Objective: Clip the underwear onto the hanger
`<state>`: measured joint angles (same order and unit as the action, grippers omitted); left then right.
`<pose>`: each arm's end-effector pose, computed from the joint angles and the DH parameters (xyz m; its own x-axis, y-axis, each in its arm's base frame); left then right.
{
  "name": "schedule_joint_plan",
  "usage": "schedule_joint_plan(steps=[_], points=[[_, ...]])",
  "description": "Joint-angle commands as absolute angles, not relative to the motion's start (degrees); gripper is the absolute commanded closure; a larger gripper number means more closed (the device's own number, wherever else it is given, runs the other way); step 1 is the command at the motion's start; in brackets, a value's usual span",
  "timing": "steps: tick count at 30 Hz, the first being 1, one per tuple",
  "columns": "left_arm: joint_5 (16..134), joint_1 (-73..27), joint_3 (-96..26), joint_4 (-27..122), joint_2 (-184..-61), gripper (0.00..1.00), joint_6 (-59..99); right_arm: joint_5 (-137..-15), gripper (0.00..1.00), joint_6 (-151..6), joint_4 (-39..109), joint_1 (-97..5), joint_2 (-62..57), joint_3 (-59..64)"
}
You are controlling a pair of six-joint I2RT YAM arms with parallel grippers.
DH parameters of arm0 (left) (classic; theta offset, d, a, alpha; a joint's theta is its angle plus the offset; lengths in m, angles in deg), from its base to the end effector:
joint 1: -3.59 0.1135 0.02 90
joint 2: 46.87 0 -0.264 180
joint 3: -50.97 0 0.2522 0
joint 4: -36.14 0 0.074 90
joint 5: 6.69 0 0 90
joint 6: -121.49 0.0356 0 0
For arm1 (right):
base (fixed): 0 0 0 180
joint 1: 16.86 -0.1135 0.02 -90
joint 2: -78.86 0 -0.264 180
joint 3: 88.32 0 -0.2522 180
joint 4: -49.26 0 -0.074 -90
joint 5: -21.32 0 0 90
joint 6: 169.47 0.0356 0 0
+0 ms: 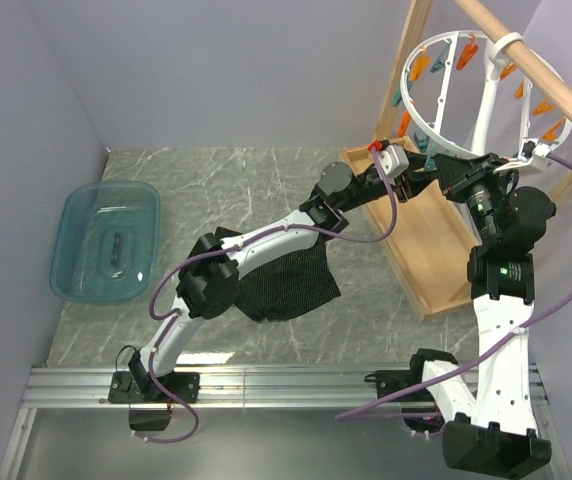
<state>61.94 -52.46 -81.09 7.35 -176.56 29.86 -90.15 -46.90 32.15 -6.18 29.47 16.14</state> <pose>0.2865 -0.4488 0.3825 0.2619 -0.4365 -0.8607 0.9545 0.2491 0.1641 0.1796 -0.0206 0.4419 0.0317 0.5038 -0.8632 -0.2371 0.8428 0.4832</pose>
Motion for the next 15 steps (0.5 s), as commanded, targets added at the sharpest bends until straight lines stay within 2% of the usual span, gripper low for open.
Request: schedule_joint_plan(steps=[1, 2, 4, 5, 7, 8, 9, 10, 12, 15], points=[[57.7, -53.0, -85.5, 5.3, -175.5, 0.66, 25.1, -93.5, 1.00, -50.4, 34.1, -6.0, 29.9, 16.7], [57.6, -53.0, -85.8, 5.9, -175.7, 0.68, 25.0, -94.0, 1.00, -50.6, 34.3, -5.9, 30.0, 16.8], [57.2, -53.0, -86.7, 6.4, -176.2, 0.79, 24.9, -94.9, 1.00, -50.6, 34.7, -5.9, 30.0, 17.2], [57.1, -53.0, -87.0, 6.7, -176.4, 0.89, 24.8, -95.2, 1.00, -50.6, 34.7, -5.9, 29.7, 17.3], [57.0, -53.0, -87.6, 7.0, -176.9, 0.97, 25.1, -95.2, 0.90, -49.9, 33.8, -5.9, 29.4, 16.8], [57.6, -53.1, -87.6, 7.1, -176.9, 1.00, 25.5, -94.6, 0.83, -49.7, 33.1, -5.9, 29.0, 16.4], [58.3, -53.2, -87.4, 7.4, -176.9, 1.00, 26.6, -94.2, 0.69, -49.5, 32.3, -5.9, 29.0, 15.5], [59.9, -53.4, -87.2, 7.9, -176.9, 1.00, 27.5, -93.3, 0.64, -49.0, 31.3, -5.9, 29.2, 14.9], [61.5, -53.8, -86.5, 7.5, -176.8, 1.00, 29.5, -93.0, 0.56, -49.1, 30.4, -5.8, 29.6, 14.7], [63.6, -54.0, -84.8, 6.9, -176.4, 1.00, 33.5, -93.5, 0.52, -50.8, 29.6, -5.9, 31.1, 14.8]])
